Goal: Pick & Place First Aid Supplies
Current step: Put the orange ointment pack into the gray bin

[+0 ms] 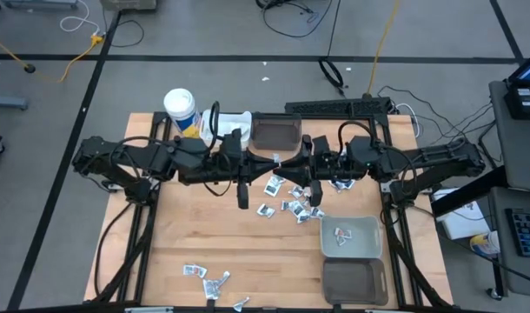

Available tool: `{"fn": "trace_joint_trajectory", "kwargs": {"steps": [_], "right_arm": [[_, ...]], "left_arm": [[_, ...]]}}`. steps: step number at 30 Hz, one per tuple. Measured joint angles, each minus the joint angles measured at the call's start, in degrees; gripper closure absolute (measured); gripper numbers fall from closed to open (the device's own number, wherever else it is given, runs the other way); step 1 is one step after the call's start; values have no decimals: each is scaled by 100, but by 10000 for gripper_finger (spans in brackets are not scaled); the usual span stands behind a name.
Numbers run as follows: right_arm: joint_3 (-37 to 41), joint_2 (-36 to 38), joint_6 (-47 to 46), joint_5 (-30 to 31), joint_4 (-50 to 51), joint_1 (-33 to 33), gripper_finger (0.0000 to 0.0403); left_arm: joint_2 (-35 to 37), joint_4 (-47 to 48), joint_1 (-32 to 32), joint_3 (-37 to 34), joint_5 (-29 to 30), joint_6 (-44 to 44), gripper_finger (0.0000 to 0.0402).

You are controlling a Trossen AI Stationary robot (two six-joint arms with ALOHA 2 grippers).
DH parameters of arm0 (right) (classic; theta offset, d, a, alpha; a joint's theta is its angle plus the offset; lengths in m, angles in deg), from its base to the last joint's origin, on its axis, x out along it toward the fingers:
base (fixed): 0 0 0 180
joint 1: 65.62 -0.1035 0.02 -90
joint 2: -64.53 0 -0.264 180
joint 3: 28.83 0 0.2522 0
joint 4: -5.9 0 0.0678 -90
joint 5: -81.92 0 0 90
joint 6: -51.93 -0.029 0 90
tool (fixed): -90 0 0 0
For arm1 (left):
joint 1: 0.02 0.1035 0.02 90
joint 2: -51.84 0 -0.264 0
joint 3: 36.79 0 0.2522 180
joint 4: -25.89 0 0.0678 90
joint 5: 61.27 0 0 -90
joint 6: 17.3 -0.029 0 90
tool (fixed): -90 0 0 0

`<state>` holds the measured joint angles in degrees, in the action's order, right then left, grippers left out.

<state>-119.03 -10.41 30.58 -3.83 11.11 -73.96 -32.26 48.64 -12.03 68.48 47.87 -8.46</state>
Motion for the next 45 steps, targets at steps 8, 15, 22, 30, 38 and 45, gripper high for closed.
{"fn": "trace_joint_trajectory", "kwargs": {"steps": [8,15,22,30,38,45], "right_arm": [[0,0,-199,2,-20,-2,399],[0,292,-182,14,829,-2,402],[-121,795,-589,41,2746,-273,403],[-1258,734,-1152,304,6506,-955,403],[-1581,734,-2002,-376,8658,-1432,403],[-1582,734,-2447,-934,9883,-1799,403]], "left_arm": [[0,-4,0,0,-8,26,392],[209,321,-50,-11,-69,33,328],[612,1318,-74,-7,-83,488,248],[805,1704,-76,-7,-121,784,223],[809,1699,-76,-7,-125,822,234],[809,1694,-79,-7,-125,925,229]]}}
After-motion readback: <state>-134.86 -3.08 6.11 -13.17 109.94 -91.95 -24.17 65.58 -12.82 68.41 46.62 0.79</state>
